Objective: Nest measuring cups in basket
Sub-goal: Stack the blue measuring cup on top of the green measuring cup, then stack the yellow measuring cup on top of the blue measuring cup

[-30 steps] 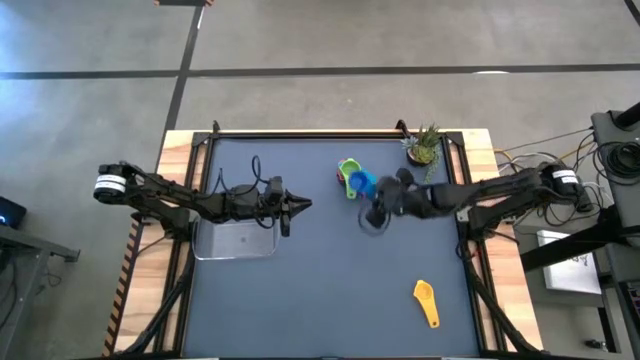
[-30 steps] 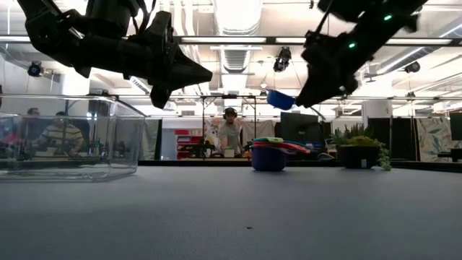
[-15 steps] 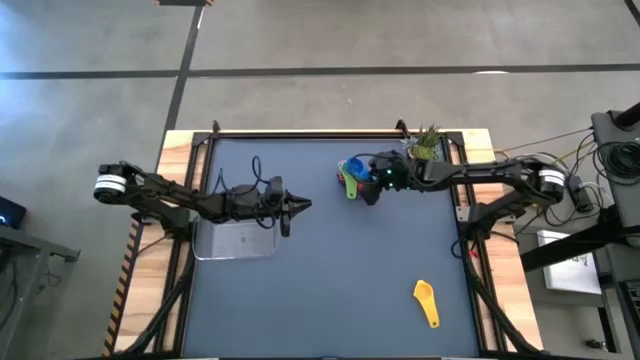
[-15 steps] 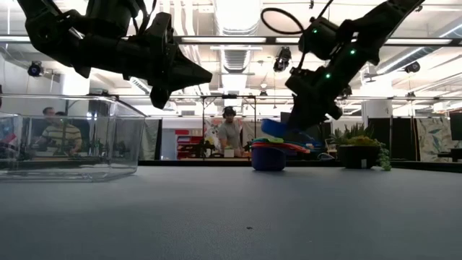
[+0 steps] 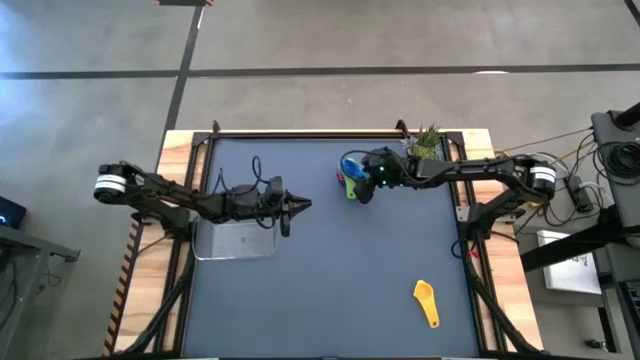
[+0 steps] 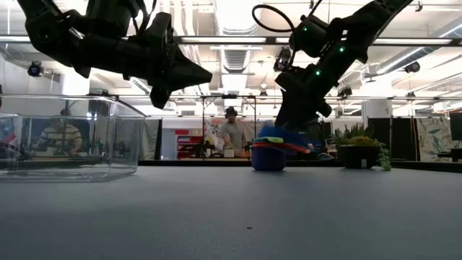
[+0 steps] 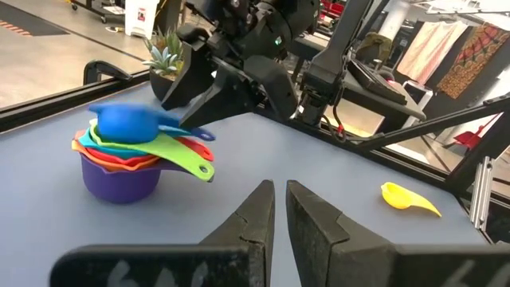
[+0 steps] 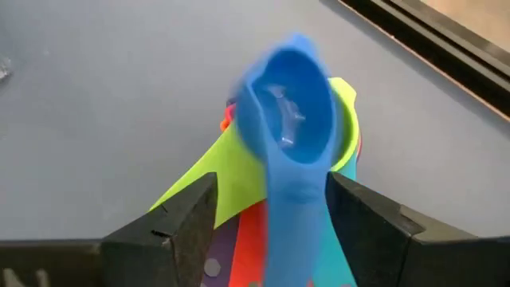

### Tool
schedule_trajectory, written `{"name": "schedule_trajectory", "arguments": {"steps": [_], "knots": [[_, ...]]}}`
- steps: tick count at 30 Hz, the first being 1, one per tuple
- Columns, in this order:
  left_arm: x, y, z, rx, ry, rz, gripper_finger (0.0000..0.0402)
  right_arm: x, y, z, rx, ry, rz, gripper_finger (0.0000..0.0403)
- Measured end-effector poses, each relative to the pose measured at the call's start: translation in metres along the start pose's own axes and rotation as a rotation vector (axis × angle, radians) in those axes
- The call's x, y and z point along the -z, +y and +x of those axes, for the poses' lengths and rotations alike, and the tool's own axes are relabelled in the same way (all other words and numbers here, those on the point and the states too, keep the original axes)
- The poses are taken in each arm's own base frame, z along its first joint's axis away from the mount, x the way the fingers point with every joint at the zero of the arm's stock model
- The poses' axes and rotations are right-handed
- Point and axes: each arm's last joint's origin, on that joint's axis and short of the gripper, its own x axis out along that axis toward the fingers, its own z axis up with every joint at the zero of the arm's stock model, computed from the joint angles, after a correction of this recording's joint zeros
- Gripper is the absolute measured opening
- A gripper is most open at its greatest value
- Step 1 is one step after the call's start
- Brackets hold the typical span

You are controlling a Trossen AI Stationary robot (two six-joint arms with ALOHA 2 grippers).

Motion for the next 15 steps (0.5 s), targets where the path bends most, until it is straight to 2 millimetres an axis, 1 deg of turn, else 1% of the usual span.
{"name": "schedule_trajectory", "arguments": {"steps": [6,10,13,15], "knots": [[0.0,0.0,0.0,0.0,0.0,0.0,0.0017,-0.001,-0.001,-0.001,0.034,0.02,-0.016,0.0265],[0.0,0.0,0.0,0.0,0.0,0.0,0.0017,-0.001,-0.002,-0.004,0.034,0.021,-0.033,0.0281],[0.0,0.0,0.0,0.0,0.0,0.0,0.0017,-0.001,0.002,-0.012,-0.002,0.025,-0.047,0.0285],[0.0,0.0,0.0,0.0,0.001,0.0,0.0017,0.0,0.008,-0.02,-0.037,0.03,-0.063,0.0285]]}}
